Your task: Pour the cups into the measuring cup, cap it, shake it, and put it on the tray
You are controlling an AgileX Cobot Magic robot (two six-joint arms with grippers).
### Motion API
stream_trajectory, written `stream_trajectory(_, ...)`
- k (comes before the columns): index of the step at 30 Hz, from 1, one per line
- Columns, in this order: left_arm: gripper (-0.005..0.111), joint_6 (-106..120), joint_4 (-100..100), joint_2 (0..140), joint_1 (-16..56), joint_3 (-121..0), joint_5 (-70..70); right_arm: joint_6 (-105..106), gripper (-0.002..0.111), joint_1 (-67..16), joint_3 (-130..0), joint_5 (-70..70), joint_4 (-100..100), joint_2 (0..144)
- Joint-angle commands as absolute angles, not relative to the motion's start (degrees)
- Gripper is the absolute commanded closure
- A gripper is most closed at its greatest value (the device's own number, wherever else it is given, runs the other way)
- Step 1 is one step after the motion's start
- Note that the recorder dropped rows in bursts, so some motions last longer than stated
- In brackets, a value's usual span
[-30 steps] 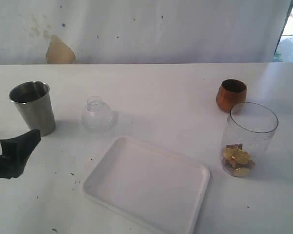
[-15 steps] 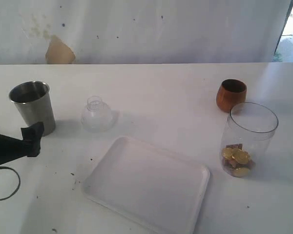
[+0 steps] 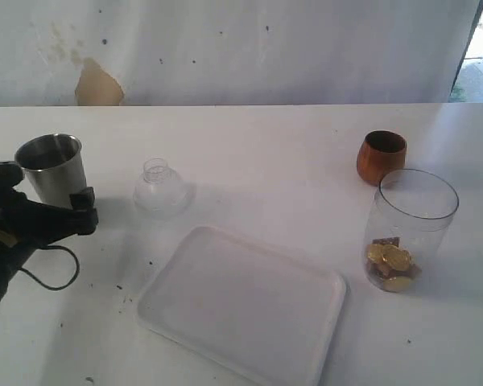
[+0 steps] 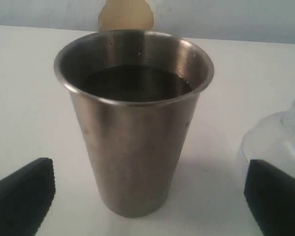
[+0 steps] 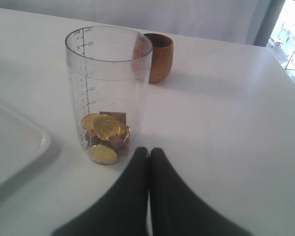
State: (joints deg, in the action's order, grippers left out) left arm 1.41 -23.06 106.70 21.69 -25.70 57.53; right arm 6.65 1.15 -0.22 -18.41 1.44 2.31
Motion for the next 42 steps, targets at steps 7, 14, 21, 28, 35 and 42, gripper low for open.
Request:
stream_trajectory(7,0.002,6.66,-33.0,114.39,21.88,-34.03,61.02,6.87,0.108,1.06,0.0,-17.76,1.72,2.52)
stream_trajectory(14,0.002,6.52,-32.98,117.38,21.88,-38.14,60.21,6.87,0.108,1.06,0.0,-17.76,1.72,2.52)
stream_trajectory(21,0.002,6.91,-34.32,119.6,21.88,-40.14,62.82,6.87,0.108,1.06,0.0,-17.76,1.72,2.52)
stream_trajectory(28,0.002,7.63,-34.32,119.6,21.88,-40.14,62.0,6.87,0.108,1.06,0.0,-17.76,1.72,2.52)
stream_trajectory(35,0.002,7.63,-34.32,119.6,21.88,-40.14,61.64,6.87,0.108,1.06,0.0,-17.76,1.72,2.52)
stream_trajectory(42,0.002,7.9,-34.25,119.6,21.88,-40.14,62.03,6.87,0.108,1.06,0.0,-17.76,1.72,2.52)
